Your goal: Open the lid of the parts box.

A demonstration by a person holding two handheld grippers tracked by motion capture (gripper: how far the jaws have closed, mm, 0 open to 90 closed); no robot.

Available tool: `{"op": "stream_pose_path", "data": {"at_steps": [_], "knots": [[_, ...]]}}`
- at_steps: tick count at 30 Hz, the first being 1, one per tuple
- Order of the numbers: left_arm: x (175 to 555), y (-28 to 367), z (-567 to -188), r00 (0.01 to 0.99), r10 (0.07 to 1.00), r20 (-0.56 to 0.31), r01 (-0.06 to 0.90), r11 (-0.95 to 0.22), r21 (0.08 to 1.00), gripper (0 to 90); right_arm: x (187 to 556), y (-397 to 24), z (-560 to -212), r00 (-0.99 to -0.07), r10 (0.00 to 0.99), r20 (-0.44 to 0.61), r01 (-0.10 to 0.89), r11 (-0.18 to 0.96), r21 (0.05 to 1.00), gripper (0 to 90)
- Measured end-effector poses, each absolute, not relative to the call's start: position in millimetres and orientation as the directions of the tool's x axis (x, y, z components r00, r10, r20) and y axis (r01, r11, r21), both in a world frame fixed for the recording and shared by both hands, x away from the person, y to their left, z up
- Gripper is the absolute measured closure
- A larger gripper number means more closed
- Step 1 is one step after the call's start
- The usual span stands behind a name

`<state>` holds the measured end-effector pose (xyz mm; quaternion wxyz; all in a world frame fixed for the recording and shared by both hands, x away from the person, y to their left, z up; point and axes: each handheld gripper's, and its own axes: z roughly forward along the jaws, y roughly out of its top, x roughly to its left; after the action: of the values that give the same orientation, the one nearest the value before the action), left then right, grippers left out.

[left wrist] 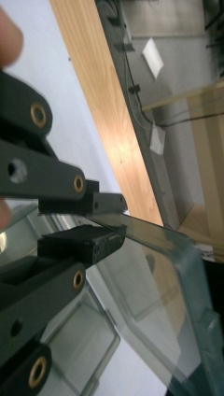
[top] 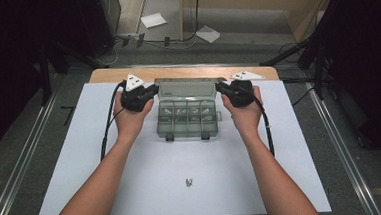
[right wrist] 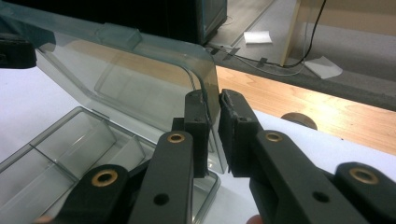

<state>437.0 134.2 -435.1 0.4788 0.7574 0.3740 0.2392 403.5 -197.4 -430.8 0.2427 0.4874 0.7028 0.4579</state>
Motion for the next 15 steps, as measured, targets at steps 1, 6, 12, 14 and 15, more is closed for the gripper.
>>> {"op": "stream_pose_path", "data": {"at_steps": [1, 6, 12, 14, 15], "knots": [[439, 134, -435, 0.605, 0.796, 0.001, 0.343, -0.263, 0.902, 82.0, 405, -197, -431, -0.403, 0.909, 0.111, 0.465, 0.098, 0.880, 82.6], [448, 132, -433, 0.596, 0.803, -0.016, 0.359, -0.249, 0.899, 82.1, 411, -198, -433, -0.395, 0.911, 0.120, 0.471, 0.089, 0.878, 83.3], [456, 132, -436, 0.593, 0.804, -0.041, 0.380, -0.235, 0.895, 82.1, 421, -198, -436, -0.387, 0.914, 0.126, 0.480, 0.083, 0.873, 84.0], [458, 132, -438, 0.592, 0.804, -0.054, 0.386, -0.224, 0.895, 82.1, 423, -198, -438, -0.385, 0.914, 0.127, 0.479, 0.080, 0.874, 84.1], [459, 133, -438, 0.592, 0.804, -0.060, 0.388, -0.219, 0.895, 82.2, 424, -198, -439, -0.383, 0.914, 0.132, 0.482, 0.076, 0.873, 84.2]]}}
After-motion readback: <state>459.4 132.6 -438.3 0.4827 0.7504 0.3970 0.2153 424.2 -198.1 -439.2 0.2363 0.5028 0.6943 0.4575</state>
